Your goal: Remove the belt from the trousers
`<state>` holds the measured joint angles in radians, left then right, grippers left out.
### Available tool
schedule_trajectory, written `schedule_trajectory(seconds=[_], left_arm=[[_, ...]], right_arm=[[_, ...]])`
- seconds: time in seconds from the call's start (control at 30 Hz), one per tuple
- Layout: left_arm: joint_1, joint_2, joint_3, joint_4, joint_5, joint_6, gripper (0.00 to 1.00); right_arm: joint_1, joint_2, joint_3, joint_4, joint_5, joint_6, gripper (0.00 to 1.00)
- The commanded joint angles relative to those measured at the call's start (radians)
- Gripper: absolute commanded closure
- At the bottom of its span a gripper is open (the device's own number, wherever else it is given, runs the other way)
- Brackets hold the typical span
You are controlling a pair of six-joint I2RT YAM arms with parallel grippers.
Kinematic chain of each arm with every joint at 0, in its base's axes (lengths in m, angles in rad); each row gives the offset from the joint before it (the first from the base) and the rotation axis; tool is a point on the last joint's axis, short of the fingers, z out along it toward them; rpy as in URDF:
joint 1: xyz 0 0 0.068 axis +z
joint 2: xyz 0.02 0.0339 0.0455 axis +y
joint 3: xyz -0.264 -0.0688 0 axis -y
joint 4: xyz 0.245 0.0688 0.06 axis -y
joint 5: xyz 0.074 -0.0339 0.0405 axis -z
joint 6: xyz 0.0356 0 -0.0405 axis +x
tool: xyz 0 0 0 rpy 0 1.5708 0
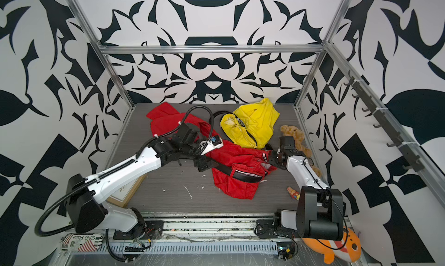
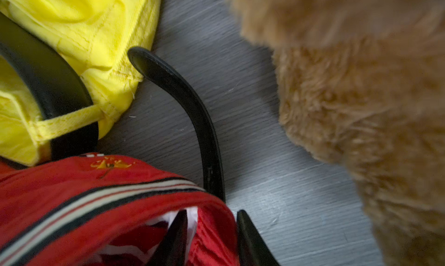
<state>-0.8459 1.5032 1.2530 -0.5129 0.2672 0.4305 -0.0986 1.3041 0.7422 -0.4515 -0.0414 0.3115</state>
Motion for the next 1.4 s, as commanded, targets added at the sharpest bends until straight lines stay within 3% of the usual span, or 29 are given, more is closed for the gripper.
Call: schedule_trajectory(seconds=[0.0,0.17,0.33,0.67,0.77,0.97,1.13,1.37], left_arm=[[-0.021,0.071,0.017,0.015,0.102,-0.003,0.10],[-0.035,0.151,0.042,0.088,0.154,-0.005,0.14],[-0.036,0.227,0.050,0.110,0.135,0.014,0.14],[-0.042,0.288,0.037,0.117,0.225,-0.010,0.36],[-0.058,0.301,0.024,0.116,0.212,-0.009,0.40],[-0.099,0.330,0.012,0.137,0.136,-0.017,0.57],[-0.119,0.337,-0.021,0.181,0.078,-0.021,0.59],[-0.139,0.359,-0.024,0.120,-0.003,0.021,0.54]], right_arm=[[0.000,-0.011,0.000,0.008,-0.017,-0.006,0.63],[0.001,-0.010,0.000,0.008,-0.022,-0.012,0.62],[0.001,-0.013,-0.001,0.012,-0.027,-0.014,0.62],[0.001,-0.014,-0.003,0.017,-0.035,-0.012,0.62],[0.001,-0.012,-0.004,0.020,-0.037,-0.014,0.62],[0.002,-0.016,-0.007,0.020,-0.045,-0.011,0.62],[0.002,-0.021,-0.006,0.019,-0.047,-0.010,0.62],[0.002,-0.031,-0.003,0.011,-0.047,-0.010,0.62]])
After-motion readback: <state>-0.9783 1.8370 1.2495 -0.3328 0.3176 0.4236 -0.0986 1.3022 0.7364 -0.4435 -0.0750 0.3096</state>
